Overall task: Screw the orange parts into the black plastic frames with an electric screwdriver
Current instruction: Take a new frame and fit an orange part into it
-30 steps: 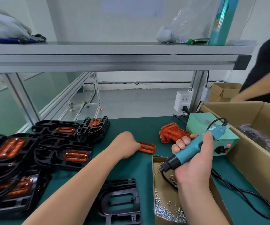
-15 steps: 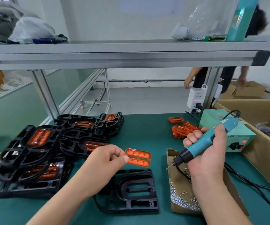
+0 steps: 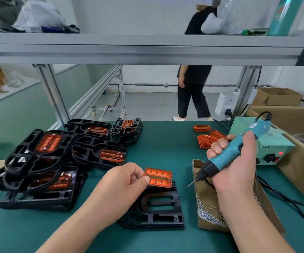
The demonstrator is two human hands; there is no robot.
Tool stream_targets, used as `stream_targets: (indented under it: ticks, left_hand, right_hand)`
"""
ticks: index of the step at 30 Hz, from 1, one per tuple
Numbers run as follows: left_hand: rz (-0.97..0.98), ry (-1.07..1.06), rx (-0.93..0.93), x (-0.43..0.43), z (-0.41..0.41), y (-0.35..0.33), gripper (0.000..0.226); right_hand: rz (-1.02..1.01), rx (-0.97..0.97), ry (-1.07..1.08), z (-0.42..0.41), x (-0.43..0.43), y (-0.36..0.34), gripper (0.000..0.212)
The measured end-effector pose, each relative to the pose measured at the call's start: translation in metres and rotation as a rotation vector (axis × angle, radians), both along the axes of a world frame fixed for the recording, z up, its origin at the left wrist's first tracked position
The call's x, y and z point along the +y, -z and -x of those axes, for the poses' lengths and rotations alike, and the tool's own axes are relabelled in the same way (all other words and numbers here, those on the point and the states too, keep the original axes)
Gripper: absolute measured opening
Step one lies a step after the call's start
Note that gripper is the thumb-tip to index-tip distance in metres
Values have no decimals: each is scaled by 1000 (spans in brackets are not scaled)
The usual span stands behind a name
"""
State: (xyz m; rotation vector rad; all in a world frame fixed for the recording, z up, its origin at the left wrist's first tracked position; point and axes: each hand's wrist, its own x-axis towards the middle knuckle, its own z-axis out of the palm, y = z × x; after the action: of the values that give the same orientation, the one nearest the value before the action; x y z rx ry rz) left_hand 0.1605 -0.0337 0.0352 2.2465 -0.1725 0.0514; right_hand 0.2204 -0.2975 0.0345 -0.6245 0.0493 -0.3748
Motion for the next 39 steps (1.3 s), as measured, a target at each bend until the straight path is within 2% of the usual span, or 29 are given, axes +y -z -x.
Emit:
stream_targets:
  ticks: [9,13,18,30,34,39]
  left_hand:
    - [-100,11,0,-6,7,-2,10]
    - [-238,8,46,-10,12,-2,21]
    - [-469,-28,3,-18,19,-5,33]
    - [-758,45,-50,-22,24,-7,37]
    - [-767,30,-73,-22,25,-6,35]
    - [-671,49,-161,-21,20,-4,21]
  right_hand:
    - [-7,-15,-10,0,1,1,38]
    - [0,-15,-16,1,1,2,38]
    - [4,-15,-15,2,1,2,37]
    - [-4,-9,-30,2,2,2,36]
    - [-8,-8,-32,2,2,2,37]
    - [-8,-8,-28,2,1,4,37]
